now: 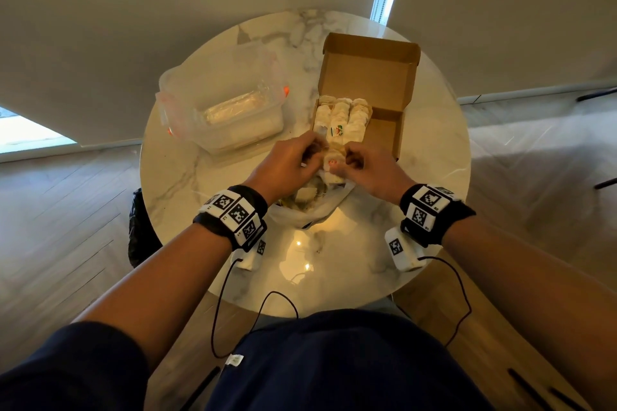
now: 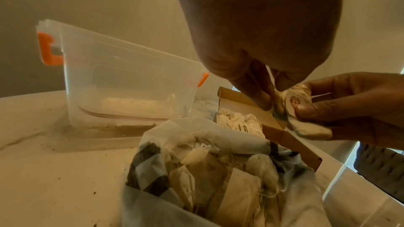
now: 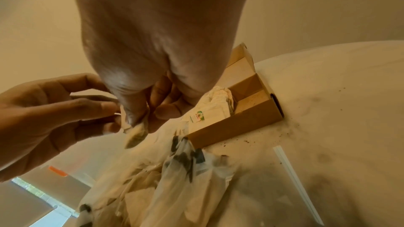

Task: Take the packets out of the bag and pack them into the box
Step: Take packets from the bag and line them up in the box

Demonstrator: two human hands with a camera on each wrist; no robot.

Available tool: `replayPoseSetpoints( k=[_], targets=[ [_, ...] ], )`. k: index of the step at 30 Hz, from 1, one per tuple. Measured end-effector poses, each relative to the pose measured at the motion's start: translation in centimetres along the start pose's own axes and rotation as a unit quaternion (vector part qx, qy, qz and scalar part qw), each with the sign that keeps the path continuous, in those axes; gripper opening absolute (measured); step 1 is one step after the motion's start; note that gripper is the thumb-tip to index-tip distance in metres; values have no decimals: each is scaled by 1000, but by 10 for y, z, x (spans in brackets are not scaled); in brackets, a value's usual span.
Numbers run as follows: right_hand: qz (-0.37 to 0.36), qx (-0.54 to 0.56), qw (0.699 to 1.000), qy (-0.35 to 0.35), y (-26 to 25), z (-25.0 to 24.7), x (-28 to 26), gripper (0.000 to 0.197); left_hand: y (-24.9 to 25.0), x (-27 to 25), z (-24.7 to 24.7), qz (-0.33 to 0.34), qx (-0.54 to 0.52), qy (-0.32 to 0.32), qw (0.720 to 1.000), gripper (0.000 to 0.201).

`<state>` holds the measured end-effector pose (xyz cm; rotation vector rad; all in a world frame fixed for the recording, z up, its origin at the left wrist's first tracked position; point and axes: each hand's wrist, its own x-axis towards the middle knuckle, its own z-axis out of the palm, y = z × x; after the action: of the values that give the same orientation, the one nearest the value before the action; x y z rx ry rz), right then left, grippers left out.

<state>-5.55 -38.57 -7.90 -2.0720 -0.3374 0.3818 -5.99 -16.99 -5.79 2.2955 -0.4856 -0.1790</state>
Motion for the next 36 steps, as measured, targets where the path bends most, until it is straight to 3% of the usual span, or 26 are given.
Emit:
replayPoseSetpoints(
  k=[5, 10, 13, 17, 20, 28, 33, 36],
  targets=[
    [-2, -22, 999, 45, 9, -31, 14, 24, -6, 24, 9, -42, 4, -7, 999, 21],
    [51, -55, 995, 65, 26, -49, 35, 25, -21, 49, 25, -75, 49, -18, 996, 20],
    [76, -71, 993, 51, 41, -46, 47, 17, -31, 60, 34, -96, 71, -29, 992, 19],
    [107, -128, 986, 1, 62, -35, 59, 23, -42, 69, 41, -125, 95, -72, 985, 20],
    [123, -125, 984, 7, 68, -30, 63, 13, -45, 70, 44, -141, 106, -85, 981, 19],
    [171, -17, 982, 82, 69, -20, 71, 37, -45, 74, 45, -124, 101, -87, 983, 18],
    [127, -91, 986, 62, 75, -13, 74, 20, -46, 75, 44, -111, 99, -98, 984, 17],
    [128, -89, 986, 51, 76, -13, 71, 29, -47, 75, 44, -107, 105, -97, 984, 17]
  ],
)
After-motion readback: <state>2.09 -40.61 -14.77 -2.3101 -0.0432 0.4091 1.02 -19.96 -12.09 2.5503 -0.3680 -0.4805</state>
